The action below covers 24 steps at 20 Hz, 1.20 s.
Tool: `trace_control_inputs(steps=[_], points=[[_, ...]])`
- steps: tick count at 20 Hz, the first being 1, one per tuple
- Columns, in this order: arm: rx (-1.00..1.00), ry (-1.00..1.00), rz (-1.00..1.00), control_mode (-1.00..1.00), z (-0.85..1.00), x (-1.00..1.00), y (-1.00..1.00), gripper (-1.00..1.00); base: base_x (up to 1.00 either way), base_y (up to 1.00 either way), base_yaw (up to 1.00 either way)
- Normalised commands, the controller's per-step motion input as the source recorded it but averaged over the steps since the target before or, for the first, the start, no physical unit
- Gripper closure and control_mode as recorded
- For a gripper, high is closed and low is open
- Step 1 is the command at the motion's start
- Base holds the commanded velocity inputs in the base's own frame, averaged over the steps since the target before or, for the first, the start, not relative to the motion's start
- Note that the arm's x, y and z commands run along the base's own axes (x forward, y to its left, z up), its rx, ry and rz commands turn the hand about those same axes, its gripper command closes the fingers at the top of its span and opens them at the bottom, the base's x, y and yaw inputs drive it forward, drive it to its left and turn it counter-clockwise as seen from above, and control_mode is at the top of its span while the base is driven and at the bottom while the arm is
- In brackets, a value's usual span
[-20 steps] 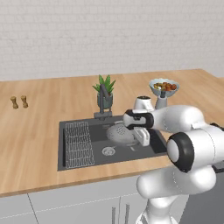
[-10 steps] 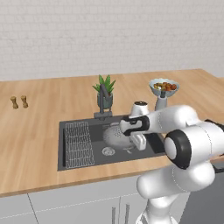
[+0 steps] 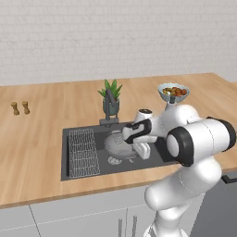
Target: Put the colander in the sink, put the mango, tangerine in the colander, and turn on the sink faucet and pour water over the colander.
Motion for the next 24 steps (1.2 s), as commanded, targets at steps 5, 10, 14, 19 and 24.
trace_control_inputs(steps=[5, 10, 14, 19, 24], points=[[0.01, 0.04, 0.16, -1.00, -0.24, 0.23, 0.06, 1.00, 0.00, 0.00, 0.00], [0.00, 0.03, 0.13, -1.00, -0.36, 0.19, 0.20, 1.00, 0.00, 0.00, 0.00], [0.00, 0.00, 0.06, -1.00, -0.31, 0.17, 0.23, 1.00, 0.00, 0.00, 0.00], [0.00, 0.00, 0.03, -1.00, -0.39, 0.21, 0.18, 1.00, 0.00, 0.00, 0.00], [0.00, 0.00, 0.02, -1.00, -0.33, 0.23, 0.02, 1.00, 0.00, 0.00, 0.00]])
